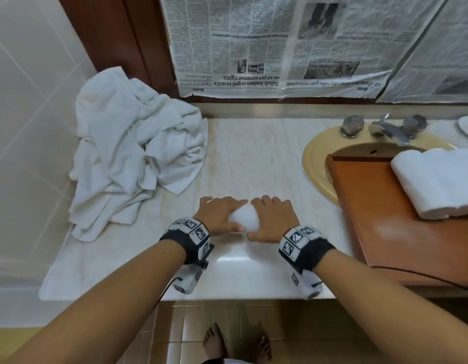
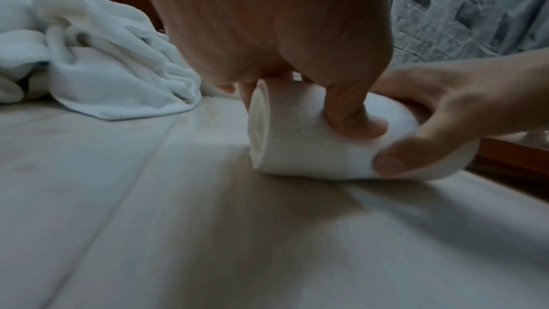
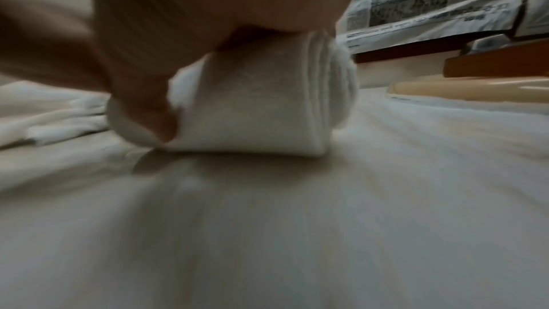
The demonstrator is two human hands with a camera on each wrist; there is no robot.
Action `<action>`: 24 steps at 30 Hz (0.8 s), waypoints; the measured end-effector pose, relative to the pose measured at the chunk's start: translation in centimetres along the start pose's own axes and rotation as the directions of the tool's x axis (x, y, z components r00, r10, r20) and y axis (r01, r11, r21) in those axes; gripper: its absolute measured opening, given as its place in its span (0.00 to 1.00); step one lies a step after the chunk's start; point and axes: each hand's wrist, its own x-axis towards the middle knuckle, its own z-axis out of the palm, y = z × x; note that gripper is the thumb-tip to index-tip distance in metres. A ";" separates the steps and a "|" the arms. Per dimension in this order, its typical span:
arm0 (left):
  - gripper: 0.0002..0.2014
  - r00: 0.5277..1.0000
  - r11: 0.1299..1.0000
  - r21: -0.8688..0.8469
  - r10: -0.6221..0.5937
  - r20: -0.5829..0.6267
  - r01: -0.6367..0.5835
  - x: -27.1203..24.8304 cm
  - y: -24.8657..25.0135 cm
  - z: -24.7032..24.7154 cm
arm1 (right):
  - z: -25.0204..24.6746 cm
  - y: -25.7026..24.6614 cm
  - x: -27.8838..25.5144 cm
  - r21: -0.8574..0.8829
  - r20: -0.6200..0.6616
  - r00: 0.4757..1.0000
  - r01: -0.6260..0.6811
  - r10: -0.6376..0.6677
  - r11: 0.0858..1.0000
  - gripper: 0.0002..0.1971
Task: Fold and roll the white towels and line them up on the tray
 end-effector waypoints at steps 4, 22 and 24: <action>0.37 0.995 0.996 -0.077 -0.028 0.098 0.035 1.3 -0.1 -1.1 | -2.5 0.6 2.2 0.194 0.274 0.959 -0.124 0.067 0.973 0.35; 0.37 0.968 0.948 -0.235 0.172 -0.181 -0.212 -0.3 0.9 3.9 | 2.2 -1.8 -4.1 0.232 0.279 0.830 -0.547 0.484 0.805 0.37; 0.36 0.950 0.926 -0.279 0.185 -0.251 -0.254 -1.0 1.3 4.5 | 2.7 -2.5 -5.2 0.224 0.192 0.831 -0.556 0.523 0.801 0.34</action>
